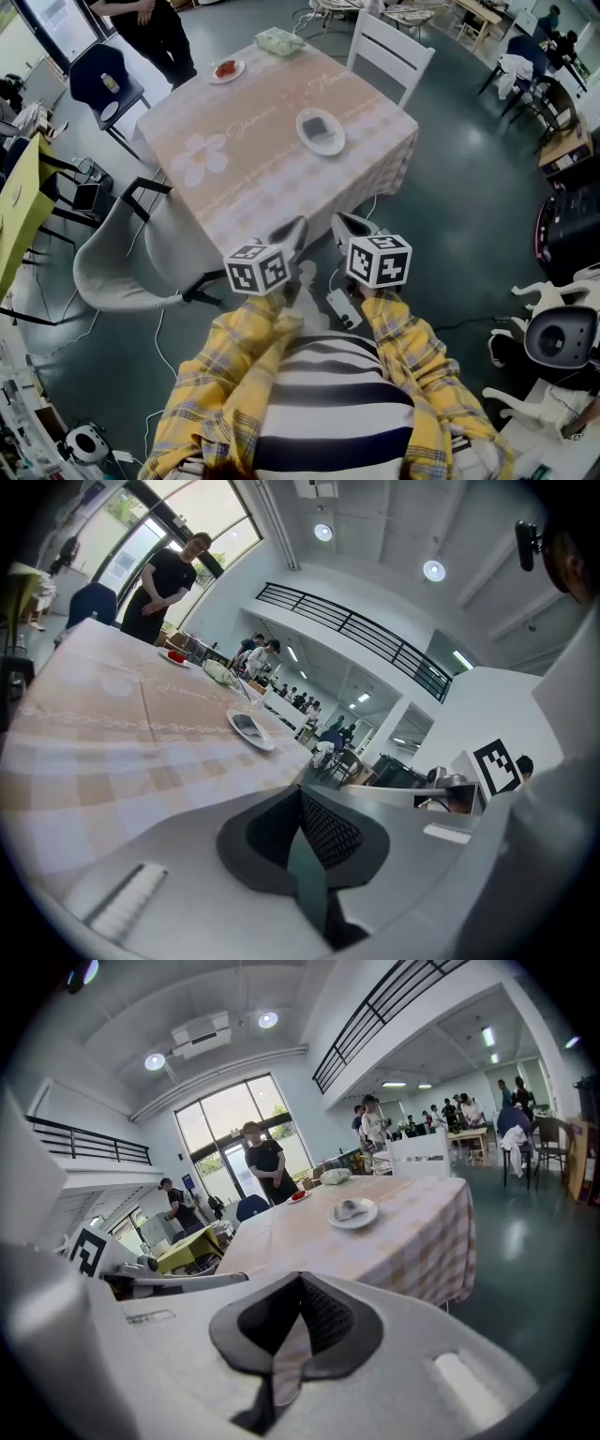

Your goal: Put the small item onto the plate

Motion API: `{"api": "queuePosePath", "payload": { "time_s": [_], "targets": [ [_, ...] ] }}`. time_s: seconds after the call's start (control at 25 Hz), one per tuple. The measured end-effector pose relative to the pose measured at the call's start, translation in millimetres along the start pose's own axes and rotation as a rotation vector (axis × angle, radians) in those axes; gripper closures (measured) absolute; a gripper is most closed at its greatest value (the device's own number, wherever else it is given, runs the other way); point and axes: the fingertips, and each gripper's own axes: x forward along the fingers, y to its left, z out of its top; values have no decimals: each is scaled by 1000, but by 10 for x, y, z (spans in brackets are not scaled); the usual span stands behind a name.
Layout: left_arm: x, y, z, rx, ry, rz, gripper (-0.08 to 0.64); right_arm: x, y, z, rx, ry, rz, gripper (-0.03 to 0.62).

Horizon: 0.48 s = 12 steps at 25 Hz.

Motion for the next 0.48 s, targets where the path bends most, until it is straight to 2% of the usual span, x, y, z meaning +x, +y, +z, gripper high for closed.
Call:
{"api": "queuePosePath", "payload": {
  "time_s": [0.48],
  "targets": [
    [-94,55,84,10,-24,3,560,-31,119,102,-15,-37,17,595]
  ]
}}
